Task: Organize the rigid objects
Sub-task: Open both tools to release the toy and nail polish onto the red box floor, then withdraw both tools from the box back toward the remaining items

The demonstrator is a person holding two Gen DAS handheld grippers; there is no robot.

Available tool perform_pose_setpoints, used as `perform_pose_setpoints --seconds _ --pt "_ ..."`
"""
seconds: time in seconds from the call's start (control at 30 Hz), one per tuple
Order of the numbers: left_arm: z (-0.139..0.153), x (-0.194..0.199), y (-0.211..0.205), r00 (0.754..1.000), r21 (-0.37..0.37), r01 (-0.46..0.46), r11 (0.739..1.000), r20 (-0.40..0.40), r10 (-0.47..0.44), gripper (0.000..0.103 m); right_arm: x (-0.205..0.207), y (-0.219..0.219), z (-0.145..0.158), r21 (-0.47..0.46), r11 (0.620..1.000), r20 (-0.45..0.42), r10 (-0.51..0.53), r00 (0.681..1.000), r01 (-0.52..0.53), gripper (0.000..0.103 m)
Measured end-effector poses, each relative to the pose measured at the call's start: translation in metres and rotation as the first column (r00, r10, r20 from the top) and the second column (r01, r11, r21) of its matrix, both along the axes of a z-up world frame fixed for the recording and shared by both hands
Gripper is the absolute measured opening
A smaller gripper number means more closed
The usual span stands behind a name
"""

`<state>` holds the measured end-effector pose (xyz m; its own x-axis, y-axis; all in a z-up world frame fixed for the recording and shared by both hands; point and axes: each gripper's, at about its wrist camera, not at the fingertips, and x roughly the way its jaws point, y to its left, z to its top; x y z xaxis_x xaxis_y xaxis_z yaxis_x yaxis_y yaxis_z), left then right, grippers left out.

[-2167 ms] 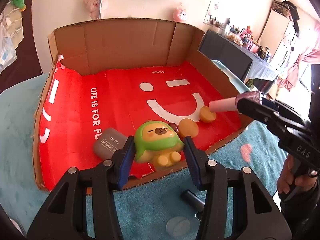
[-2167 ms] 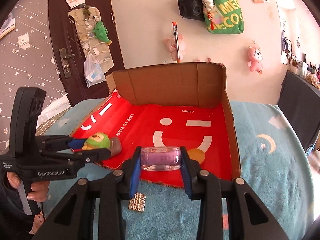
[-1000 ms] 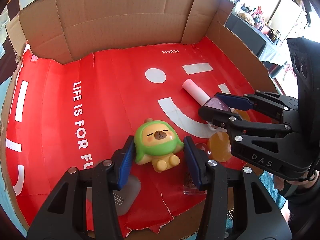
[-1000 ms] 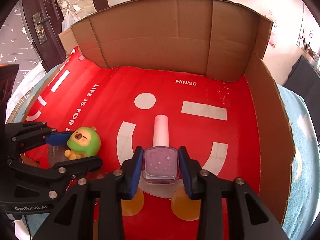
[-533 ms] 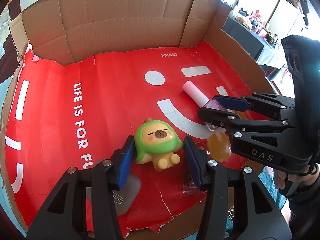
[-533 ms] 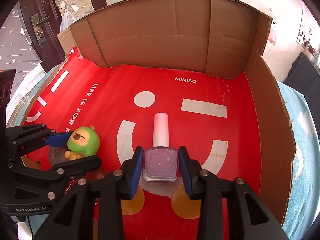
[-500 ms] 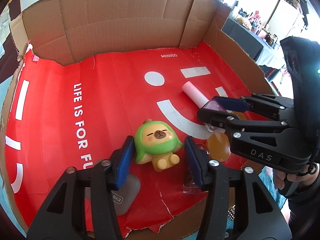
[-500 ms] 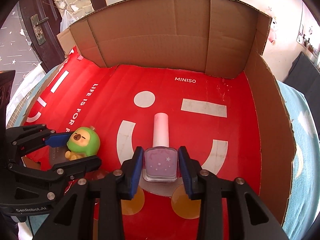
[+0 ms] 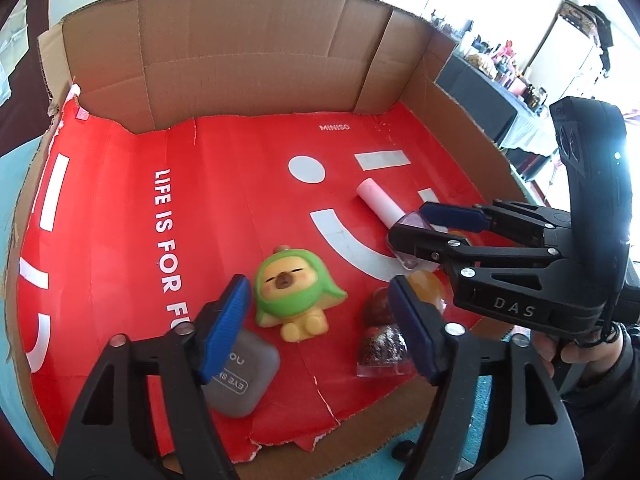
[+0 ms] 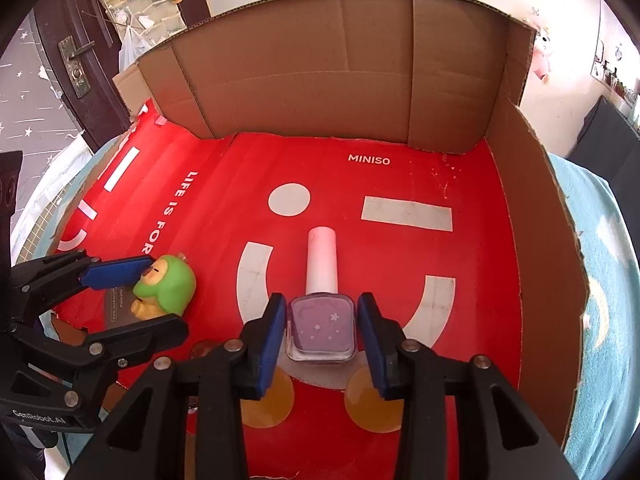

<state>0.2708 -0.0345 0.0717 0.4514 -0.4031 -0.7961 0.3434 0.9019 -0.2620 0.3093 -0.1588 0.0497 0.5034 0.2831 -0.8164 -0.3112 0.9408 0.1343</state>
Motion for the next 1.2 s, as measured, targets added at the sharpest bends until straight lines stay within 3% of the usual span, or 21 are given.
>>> perform_pose_setpoints --seconds 0.2,0.37,0.6,0.7,0.9,1.03,1.2 --pt "0.014 -0.018 0.005 0.999 -0.041 -0.018 0.999 0.032 0.019 0.074 -0.019 -0.012 0.026 0.016 0.999 0.070 -0.029 0.997 0.028 0.061" --pt "0.033 -0.049 0.010 0.991 -0.060 -0.044 0.997 0.127 0.052 0.079 -0.051 -0.023 0.057 0.025 0.999 0.166 -0.048 0.985 0.044 0.074" --pt "0.057 -0.112 0.022 0.953 -0.121 -0.084 0.989 0.279 0.115 0.092 -0.114 -0.037 0.090 0.085 0.995 0.273 -0.070 0.959 0.048 0.095" --pt "0.063 -0.139 0.027 0.926 -0.119 -0.118 0.986 0.345 0.152 0.095 -0.144 -0.043 0.099 0.099 0.993 0.317 -0.086 0.945 0.057 0.100" --pt "0.064 -0.187 0.033 0.881 -0.125 -0.153 0.980 0.432 0.193 0.097 -0.203 -0.050 0.108 0.134 0.988 0.388 -0.128 0.913 0.082 0.103" --pt "0.052 -0.219 0.034 0.841 -0.109 -0.199 0.974 0.492 0.227 0.100 -0.246 -0.053 0.104 0.143 0.984 0.460 -0.159 0.874 0.104 0.103" --pt "0.031 -0.243 0.031 0.821 -0.062 -0.240 0.969 0.519 0.237 0.100 -0.285 -0.050 0.080 0.139 0.981 0.501 -0.185 0.845 0.133 0.103"
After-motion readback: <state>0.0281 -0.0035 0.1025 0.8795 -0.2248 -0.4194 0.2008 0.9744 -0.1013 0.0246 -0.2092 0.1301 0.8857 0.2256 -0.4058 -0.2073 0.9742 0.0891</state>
